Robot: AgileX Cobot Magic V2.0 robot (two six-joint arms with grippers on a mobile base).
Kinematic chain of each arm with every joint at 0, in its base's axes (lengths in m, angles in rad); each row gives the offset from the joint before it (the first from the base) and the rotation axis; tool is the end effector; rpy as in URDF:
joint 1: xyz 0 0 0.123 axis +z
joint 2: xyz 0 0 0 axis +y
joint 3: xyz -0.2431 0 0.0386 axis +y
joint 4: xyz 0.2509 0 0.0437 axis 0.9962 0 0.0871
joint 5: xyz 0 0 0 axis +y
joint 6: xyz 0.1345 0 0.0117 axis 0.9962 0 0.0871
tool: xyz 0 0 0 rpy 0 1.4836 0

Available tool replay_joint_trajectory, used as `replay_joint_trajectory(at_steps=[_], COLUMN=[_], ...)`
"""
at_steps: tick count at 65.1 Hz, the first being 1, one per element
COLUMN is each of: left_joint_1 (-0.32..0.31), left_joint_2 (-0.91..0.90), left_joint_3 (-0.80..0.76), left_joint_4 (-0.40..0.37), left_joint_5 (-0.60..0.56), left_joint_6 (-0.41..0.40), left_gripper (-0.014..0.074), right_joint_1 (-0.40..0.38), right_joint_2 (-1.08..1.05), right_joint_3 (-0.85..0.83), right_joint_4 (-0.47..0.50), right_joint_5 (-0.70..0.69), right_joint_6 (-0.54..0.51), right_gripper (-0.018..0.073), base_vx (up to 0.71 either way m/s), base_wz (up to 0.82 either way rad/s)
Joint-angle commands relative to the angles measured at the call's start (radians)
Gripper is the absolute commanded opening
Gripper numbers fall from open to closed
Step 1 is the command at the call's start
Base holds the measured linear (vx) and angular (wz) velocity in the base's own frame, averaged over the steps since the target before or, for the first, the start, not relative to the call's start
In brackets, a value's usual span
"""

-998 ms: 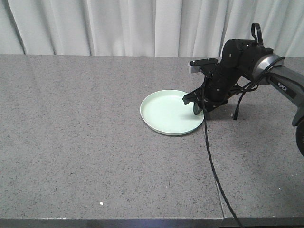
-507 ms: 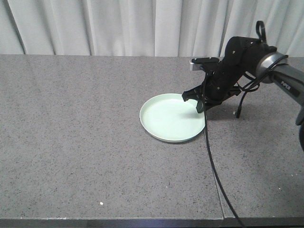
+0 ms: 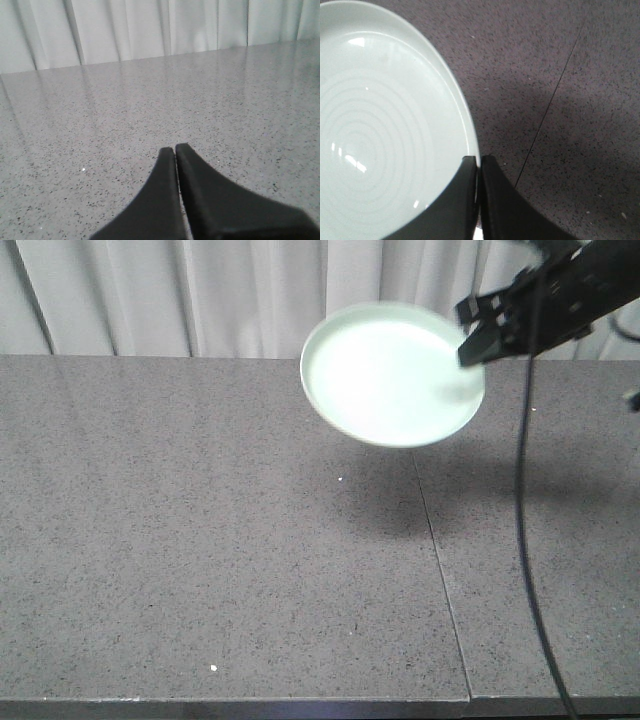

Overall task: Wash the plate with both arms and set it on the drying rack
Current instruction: 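Bring the held plate in close to the robot body, then drive the base away from the counter holding the plate in the right gripper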

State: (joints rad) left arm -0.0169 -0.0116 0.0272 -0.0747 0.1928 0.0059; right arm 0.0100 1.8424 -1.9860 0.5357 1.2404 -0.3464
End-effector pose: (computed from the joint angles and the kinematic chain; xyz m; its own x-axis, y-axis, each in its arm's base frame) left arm 0.1420 -0.0043 0.1822 -0.1222 -0.0653 -0.9904 0.0229 0.9974 -0.0686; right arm 0.4115 0.0693 0.3291 -0.7651 -0.1439 -0.6277 -0.4094 0.8610 0.3017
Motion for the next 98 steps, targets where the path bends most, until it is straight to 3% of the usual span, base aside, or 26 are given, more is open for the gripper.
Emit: replay_joint_trajectory(at_steps=[1,28,53,66,98], left_joint_1=[0.000,0.000,0.000,0.000,0.000], left_joint_2=[-0.014,-0.014,-0.014,-0.014,-0.014], left_joint_3=[-0.026,-0.026,-0.026,-0.026,-0.026], left_joint_4=[-0.002,-0.002,-0.002,-0.002,-0.002], left_joint_5=[-0.071,-0.071,-0.071,-0.071,-0.071], left_joint_6=[-0.006,-0.006,-0.006,-0.006,-0.006], left_gripper=[-0.0006,-0.0006,-0.0006,-0.0006,-0.0006], right_joint_1=[-0.040,-0.084,-0.084,-0.084,-0.084], right_joint_2=[-0.155,-0.729,-1.330,-1.507,-1.547], right_joint_3=[0.027,0.699,1.320,1.413,1.414], right_joint_4=[0.097,0.218,0.175,0.078,0.051], right_joint_5=[0.010,-0.126,-0.254,-0.255,-0.243], right_joint_6=[-0.046,-0.210,-0.157,-0.023,-0.028], right_gripper=[-0.0009,-0.0008,-0.0004,-0.0004,-0.0004], base_vx=[0.00,0.00,0.00,0.00,0.00], base_wz=[0.00,0.00,0.00,0.00,0.00])
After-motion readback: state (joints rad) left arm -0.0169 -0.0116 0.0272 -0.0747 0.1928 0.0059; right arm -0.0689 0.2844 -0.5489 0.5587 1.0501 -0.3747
